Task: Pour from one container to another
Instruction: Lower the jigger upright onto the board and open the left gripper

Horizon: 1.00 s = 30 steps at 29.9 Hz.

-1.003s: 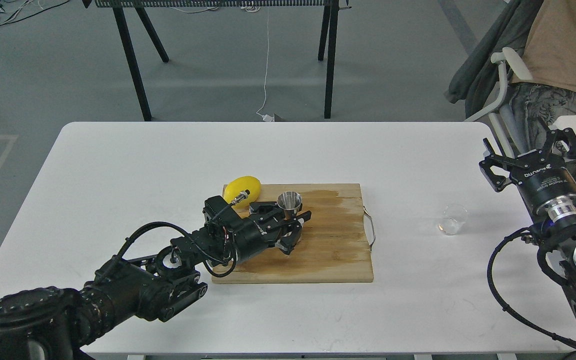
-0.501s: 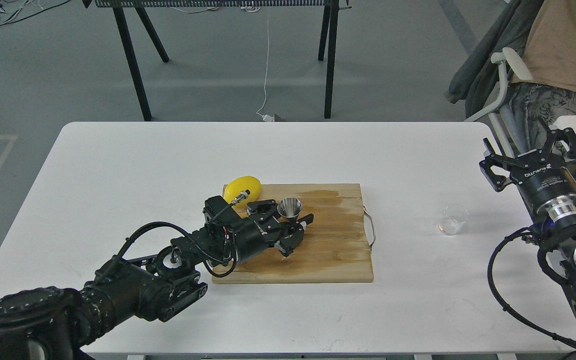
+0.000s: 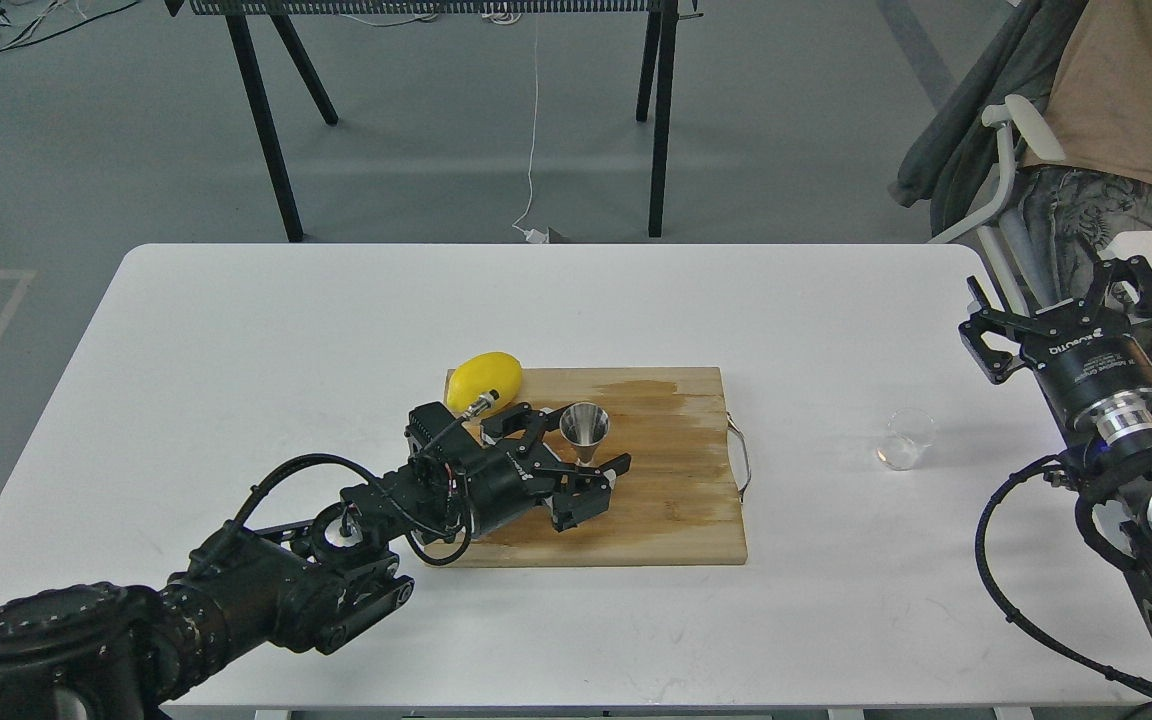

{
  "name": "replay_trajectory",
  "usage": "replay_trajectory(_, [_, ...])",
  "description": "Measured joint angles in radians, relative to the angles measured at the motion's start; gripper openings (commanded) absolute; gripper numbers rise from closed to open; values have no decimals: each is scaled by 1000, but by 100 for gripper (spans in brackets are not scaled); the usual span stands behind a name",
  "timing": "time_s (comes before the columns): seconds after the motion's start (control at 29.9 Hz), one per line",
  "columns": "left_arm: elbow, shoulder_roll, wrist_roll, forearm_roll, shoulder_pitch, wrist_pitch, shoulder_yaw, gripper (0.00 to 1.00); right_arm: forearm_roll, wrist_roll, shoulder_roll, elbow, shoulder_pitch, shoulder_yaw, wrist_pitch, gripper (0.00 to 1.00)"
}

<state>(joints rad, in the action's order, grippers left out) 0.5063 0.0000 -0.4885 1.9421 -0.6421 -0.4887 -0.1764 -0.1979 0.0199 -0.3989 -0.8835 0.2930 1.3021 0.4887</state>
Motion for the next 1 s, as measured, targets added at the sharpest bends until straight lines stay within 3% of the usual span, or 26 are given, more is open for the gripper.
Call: replay_trajectory(1.0, [12, 25, 0, -2, 48, 0, -5, 93, -1, 0, -4, -3, 0, 0, 0, 99])
